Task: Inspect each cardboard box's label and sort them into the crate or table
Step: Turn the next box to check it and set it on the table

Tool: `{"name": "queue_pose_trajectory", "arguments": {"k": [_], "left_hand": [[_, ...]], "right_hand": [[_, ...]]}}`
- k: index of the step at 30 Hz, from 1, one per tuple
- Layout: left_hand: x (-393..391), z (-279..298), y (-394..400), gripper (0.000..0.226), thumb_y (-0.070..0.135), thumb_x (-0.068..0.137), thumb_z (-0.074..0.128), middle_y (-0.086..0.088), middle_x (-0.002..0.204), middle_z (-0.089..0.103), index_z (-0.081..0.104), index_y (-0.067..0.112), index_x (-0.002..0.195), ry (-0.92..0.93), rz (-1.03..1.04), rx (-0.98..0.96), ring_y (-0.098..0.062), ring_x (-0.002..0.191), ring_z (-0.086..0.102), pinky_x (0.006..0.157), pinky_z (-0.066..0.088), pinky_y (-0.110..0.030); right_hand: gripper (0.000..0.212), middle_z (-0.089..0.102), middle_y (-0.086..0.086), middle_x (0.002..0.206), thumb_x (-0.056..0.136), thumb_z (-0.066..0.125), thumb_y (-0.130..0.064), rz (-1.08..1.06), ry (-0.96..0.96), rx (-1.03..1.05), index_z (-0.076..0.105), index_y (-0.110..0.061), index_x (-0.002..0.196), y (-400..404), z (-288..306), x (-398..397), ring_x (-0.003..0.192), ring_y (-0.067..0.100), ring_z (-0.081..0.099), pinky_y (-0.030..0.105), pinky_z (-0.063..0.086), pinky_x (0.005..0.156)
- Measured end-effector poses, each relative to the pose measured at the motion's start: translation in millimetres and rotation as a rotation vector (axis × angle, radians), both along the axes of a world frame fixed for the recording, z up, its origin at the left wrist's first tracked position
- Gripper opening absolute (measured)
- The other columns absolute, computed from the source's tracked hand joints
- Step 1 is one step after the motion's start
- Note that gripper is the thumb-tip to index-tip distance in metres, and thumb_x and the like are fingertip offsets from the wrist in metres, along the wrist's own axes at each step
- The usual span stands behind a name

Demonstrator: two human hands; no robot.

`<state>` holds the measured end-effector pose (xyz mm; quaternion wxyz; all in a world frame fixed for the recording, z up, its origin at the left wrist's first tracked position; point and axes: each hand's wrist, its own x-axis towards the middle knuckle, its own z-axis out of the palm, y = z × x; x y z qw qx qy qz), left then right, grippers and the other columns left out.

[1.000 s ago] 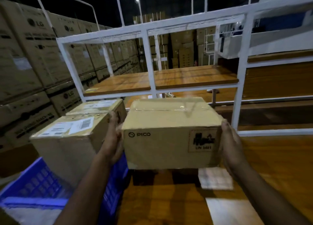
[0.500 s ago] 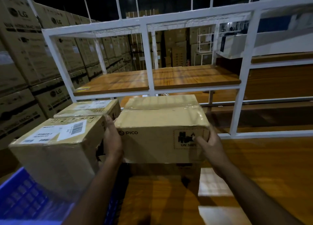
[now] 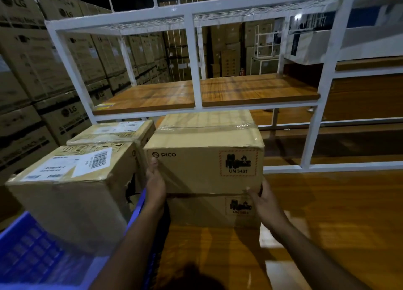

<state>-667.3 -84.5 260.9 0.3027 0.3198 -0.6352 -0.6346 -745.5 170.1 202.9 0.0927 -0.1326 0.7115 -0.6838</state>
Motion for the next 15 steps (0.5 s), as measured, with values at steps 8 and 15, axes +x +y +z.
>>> {"name": "queue_pose_trajectory", "arguments": {"k": [8, 15], "left_hand": [[6.1, -23.0, 7.8, 0.064, 0.059, 0.101, 0.026, -0.005, 0.134, 0.052, 0.032, 0.017, 0.149, -0.053, -0.019, -0.182, -0.027, 0.122, 0.052, 0.094, 0.04, -0.035], [8.8, -33.9, 3.0, 0.048, 0.033, 0.108, 0.035, -0.007, 0.153, 0.04, 0.026, 0.02, 0.154, -0.059, -0.079, -0.228, -0.026, 0.138, 0.041, 0.1, 0.035, -0.033]], "right_hand": [[0.04, 0.059, -0.008, 0.119, 0.098, 0.051, -0.03, -0.215, 0.043, 0.288, 0.038, -0.031, 0.136, -10.1, -39.1, -3.0, 0.105, 0.015, 0.06, 0.036, 0.056, 0.075], [0.029, 0.058, -0.015, 0.113, 0.101, 0.044, -0.014, -0.16, 0.092, 0.26, 0.047, -0.039, 0.117, -1.2, -24.6, -10.0, 0.102, 0.009, 0.057, 0.025, 0.05, 0.069]]}}
